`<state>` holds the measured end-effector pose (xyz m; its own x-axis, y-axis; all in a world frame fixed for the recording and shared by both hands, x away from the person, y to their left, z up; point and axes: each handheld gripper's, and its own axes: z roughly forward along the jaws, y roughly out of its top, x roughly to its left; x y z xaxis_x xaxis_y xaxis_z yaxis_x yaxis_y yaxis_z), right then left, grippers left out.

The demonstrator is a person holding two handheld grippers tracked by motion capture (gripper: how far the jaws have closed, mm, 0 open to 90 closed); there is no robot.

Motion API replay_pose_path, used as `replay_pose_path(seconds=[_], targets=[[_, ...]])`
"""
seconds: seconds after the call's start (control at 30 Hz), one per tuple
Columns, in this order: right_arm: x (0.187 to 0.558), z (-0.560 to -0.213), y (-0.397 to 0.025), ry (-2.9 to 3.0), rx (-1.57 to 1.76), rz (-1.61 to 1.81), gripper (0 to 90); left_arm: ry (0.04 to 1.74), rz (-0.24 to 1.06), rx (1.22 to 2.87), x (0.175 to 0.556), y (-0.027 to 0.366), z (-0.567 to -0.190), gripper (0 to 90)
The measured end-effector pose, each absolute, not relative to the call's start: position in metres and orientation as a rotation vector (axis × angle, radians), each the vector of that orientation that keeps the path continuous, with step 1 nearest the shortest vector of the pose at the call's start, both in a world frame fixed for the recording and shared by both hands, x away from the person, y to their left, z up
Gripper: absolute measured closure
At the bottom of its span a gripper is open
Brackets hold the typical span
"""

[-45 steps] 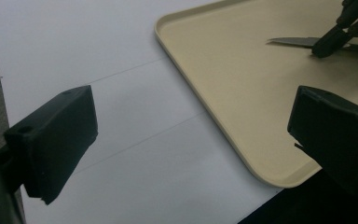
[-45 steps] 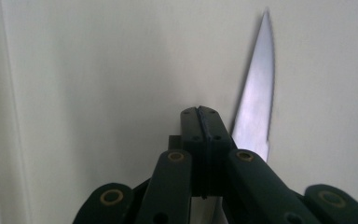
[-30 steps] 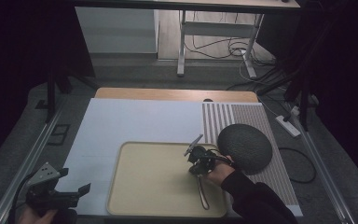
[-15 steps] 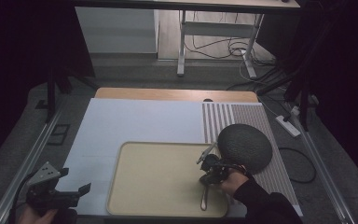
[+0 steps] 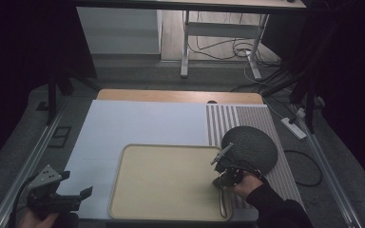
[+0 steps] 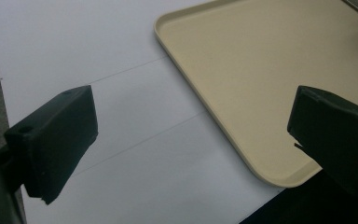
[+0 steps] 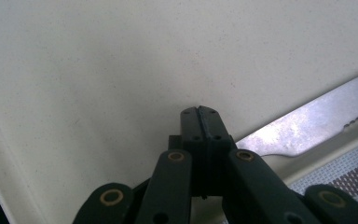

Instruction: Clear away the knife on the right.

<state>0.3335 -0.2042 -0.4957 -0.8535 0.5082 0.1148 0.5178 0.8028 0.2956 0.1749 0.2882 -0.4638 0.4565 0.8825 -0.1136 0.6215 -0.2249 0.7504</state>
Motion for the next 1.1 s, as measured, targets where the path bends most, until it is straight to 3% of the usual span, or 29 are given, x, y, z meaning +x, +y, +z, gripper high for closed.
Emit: replay_pose_path(seconds=[0.4, 1.1], targets=[[0.335, -0.490, -0.200, -2.931, -0.928, -0.582, 75.0, 1.250, 0.435, 1.963, 0.174, 0.287, -0.464, 2.5], [0.331, -0.463, -0.207, -2.917, -0.995, -0.883, 31.2, 1.220, 0.408, 1.973, 0.175, 0.287, -0.464, 2.5]])
